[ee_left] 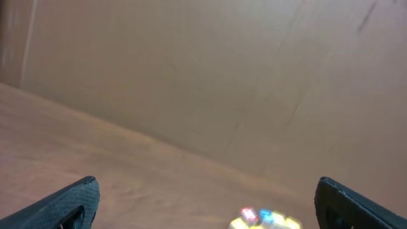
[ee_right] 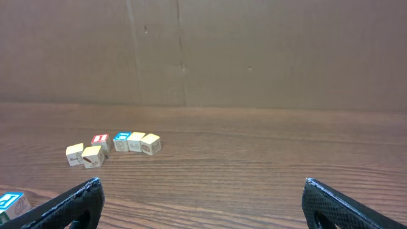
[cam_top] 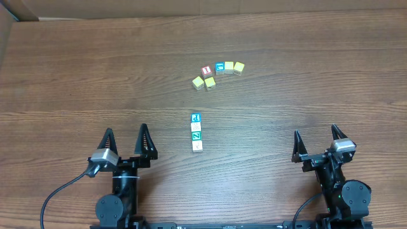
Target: Flip 4 blocks
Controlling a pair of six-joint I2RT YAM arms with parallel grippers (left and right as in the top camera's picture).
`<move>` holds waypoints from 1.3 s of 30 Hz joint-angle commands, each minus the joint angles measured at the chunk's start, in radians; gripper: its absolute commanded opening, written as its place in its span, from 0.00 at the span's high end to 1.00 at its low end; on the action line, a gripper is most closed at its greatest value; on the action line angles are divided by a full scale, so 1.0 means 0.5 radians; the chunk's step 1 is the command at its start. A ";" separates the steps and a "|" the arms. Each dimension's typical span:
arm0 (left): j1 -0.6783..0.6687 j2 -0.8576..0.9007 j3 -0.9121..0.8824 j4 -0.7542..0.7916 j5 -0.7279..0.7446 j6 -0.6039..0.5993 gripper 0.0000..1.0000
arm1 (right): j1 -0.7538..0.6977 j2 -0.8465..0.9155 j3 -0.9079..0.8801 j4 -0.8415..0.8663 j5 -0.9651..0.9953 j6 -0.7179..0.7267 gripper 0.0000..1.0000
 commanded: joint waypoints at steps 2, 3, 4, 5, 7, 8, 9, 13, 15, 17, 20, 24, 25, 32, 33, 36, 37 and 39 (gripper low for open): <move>-0.014 -0.024 -0.008 -0.146 0.163 0.485 0.00 | -0.008 -0.020 -0.021 0.011 -0.011 -0.002 0.00; -0.014 -0.024 -0.008 -0.192 0.206 0.572 0.00 | -0.008 -0.020 -0.021 0.011 -0.011 -0.002 0.00; -0.014 -0.024 -0.008 -0.242 0.237 0.639 0.00 | -0.008 -0.020 -0.021 0.011 -0.011 -0.002 0.00; -0.014 -0.024 -0.008 -0.288 0.253 0.674 0.00 | -0.008 -0.020 -0.021 0.011 -0.011 -0.002 0.00; -0.014 -0.024 -0.008 -0.425 0.256 0.674 0.00 | -0.008 -0.020 -0.021 0.011 -0.011 -0.002 0.00; -0.014 -0.023 -0.008 -0.465 0.247 0.674 0.00 | -0.008 -0.020 -0.021 0.011 -0.011 -0.002 0.00; -0.013 -0.018 -0.008 -0.459 0.249 0.674 0.00 | -0.008 -0.020 -0.021 0.011 -0.011 -0.002 0.00; -0.013 -0.017 -0.008 -0.461 0.248 0.674 0.00 | -0.008 -0.020 -0.021 0.011 -0.011 -0.002 0.00; -0.013 -0.017 -0.008 -0.461 0.248 0.674 0.00 | -0.008 -0.020 -0.021 0.011 -0.011 -0.002 0.00; -0.013 -0.017 -0.008 -0.461 0.248 0.674 0.00 | -0.008 -0.020 -0.021 0.011 -0.011 -0.002 0.00; -0.013 -0.017 -0.008 -0.461 0.248 0.674 0.00 | -0.008 -0.020 -0.021 0.011 -0.011 -0.002 0.00; -0.013 -0.017 -0.008 -0.461 0.248 0.674 0.00 | -0.008 -0.020 -0.021 0.011 -0.011 -0.002 0.00; -0.013 -0.017 -0.008 -0.461 0.249 0.674 0.00 | -0.008 -0.020 -0.021 0.011 -0.011 -0.002 0.00; -0.013 -0.017 -0.008 -0.461 0.248 0.674 0.00 | -0.008 -0.020 -0.021 0.011 -0.011 -0.002 0.00; -0.013 -0.017 -0.008 -0.461 0.248 0.674 0.00 | -0.008 -0.020 -0.021 0.011 -0.011 -0.002 0.00; -0.013 -0.017 -0.008 -0.461 0.248 0.674 0.00 | -0.008 -0.020 -0.021 0.011 -0.011 -0.002 0.00; -0.013 -0.017 -0.008 -0.461 0.248 0.674 0.00 | -0.008 -0.020 -0.021 0.011 -0.011 -0.002 0.00; -0.013 -0.017 -0.008 -0.461 0.248 0.674 0.00 | -0.008 -0.020 -0.021 0.011 -0.011 -0.002 0.00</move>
